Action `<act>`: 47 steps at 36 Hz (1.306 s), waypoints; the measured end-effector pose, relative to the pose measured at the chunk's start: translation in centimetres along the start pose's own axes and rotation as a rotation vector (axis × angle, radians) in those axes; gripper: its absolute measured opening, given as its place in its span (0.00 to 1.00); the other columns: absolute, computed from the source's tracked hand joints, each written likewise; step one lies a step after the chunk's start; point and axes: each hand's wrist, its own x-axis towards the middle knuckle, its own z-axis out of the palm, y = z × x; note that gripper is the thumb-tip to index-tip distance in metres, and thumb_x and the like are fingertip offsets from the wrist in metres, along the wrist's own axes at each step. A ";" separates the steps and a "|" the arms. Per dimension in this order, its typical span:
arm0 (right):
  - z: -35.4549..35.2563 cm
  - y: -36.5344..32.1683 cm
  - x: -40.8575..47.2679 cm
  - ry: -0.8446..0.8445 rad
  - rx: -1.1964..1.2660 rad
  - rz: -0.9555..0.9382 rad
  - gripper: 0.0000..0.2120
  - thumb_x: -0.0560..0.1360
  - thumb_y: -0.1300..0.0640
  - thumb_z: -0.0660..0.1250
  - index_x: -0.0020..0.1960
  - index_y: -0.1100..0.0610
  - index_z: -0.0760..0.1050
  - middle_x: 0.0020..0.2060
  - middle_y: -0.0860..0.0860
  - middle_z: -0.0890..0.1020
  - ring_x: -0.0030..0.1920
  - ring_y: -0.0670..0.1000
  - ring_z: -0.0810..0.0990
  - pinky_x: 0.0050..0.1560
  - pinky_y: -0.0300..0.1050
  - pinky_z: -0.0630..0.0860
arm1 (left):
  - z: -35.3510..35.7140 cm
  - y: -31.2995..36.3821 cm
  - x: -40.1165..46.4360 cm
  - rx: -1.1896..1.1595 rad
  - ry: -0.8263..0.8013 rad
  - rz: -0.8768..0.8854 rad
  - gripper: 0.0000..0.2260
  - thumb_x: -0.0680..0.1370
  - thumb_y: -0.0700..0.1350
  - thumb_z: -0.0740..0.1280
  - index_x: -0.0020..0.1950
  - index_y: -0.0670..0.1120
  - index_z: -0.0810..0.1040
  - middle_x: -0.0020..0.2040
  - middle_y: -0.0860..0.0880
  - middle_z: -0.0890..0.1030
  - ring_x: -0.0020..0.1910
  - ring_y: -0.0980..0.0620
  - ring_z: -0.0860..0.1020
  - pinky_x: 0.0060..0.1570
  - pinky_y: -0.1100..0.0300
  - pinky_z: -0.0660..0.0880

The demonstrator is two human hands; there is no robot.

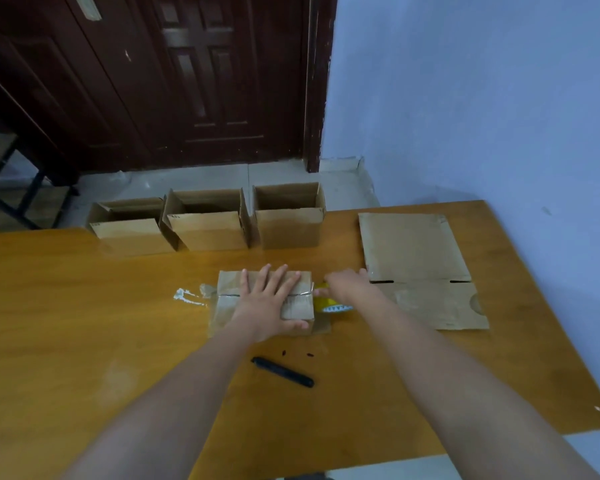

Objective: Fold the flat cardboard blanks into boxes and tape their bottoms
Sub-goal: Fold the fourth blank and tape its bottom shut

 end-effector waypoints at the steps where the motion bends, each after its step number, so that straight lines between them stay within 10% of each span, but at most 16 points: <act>1: -0.1 -0.1 0.1 -0.019 -0.027 0.018 0.26 0.77 0.36 0.54 0.64 0.54 0.72 0.61 0.54 0.76 0.64 0.57 0.71 0.68 0.58 0.58 | 0.0 0.0 -0.1 0.006 0.006 -0.001 0.46 0.64 0.79 0.44 0.76 0.58 0.35 0.78 0.53 0.41 0.76 0.44 0.39 0.69 0.35 0.35; 8: 0.8 -0.5 -0.9 0.291 0.114 -0.058 0.23 0.76 0.46 0.64 0.68 0.54 0.67 0.66 0.55 0.67 0.67 0.56 0.64 0.67 0.53 0.62 | -0.2 0.0 -0.5 -0.025 0.024 0.012 0.43 0.69 0.76 0.49 0.76 0.57 0.37 0.78 0.53 0.42 0.76 0.45 0.39 0.69 0.34 0.36; 13: 4.7 -2.1 -4.8 0.919 0.222 -0.262 0.07 0.69 0.53 0.58 0.37 0.55 0.70 0.35 0.50 0.73 0.36 0.51 0.71 0.36 0.45 0.69 | -0.3 -0.1 -0.3 -0.039 0.017 0.022 0.41 0.71 0.74 0.51 0.77 0.58 0.38 0.78 0.53 0.42 0.76 0.45 0.39 0.69 0.34 0.35; 19: 11.6 -5.4 -6.3 0.722 0.255 -0.335 0.06 0.69 0.56 0.60 0.42 0.56 0.73 0.38 0.50 0.74 0.31 0.48 0.73 0.26 0.37 0.69 | -0.2 -0.3 -0.3 -0.021 0.034 0.036 0.40 0.73 0.71 0.54 0.77 0.58 0.39 0.78 0.52 0.43 0.76 0.44 0.41 0.69 0.34 0.36; 28: 15.0 -6.5 -6.0 0.417 0.003 -0.292 0.13 0.74 0.48 0.61 0.51 0.56 0.78 0.47 0.52 0.78 0.43 0.53 0.80 0.39 0.45 0.76 | 0.2 -0.5 0.0 -0.062 0.023 0.047 0.44 0.68 0.76 0.53 0.77 0.58 0.40 0.78 0.53 0.42 0.76 0.45 0.39 0.69 0.33 0.35; 33: 17.0 -8.0 -4.9 0.267 -0.041 -0.173 0.26 0.53 0.47 0.81 0.46 0.56 0.80 0.43 0.54 0.77 0.40 0.54 0.80 0.36 0.45 0.78 | 0.3 -0.6 0.0 -0.079 0.013 0.051 0.45 0.68 0.76 0.54 0.77 0.58 0.39 0.78 0.54 0.41 0.76 0.45 0.38 0.69 0.34 0.33; 38: 15.7 -8.7 -4.8 0.197 -0.009 -0.178 0.18 0.79 0.63 0.56 0.68 0.62 0.61 0.65 0.60 0.66 0.65 0.61 0.66 0.63 0.55 0.65 | -0.3 -0.9 0.0 -0.184 -0.029 0.059 0.38 0.72 0.73 0.49 0.77 0.59 0.41 0.78 0.53 0.39 0.76 0.47 0.36 0.68 0.37 0.30; 43: 15.1 -5.9 -6.7 0.193 0.174 -0.194 0.12 0.82 0.56 0.52 0.63 0.60 0.62 0.50 0.57 0.78 0.40 0.57 0.77 0.31 0.46 0.68 | -0.9 -1.0 0.3 -0.326 -0.015 0.031 0.26 0.79 0.63 0.50 0.76 0.60 0.50 0.78 0.55 0.47 0.77 0.50 0.40 0.70 0.39 0.32; 47: 14.9 -2.5 -9.3 0.259 0.208 -0.230 0.13 0.80 0.54 0.54 0.64 0.56 0.64 0.46 0.52 0.80 0.36 0.51 0.78 0.32 0.43 0.70 | -1.1 -0.5 0.3 -0.298 0.011 0.022 0.26 0.79 0.61 0.55 0.75 0.59 0.53 0.76 0.54 0.53 0.77 0.47 0.44 0.70 0.37 0.35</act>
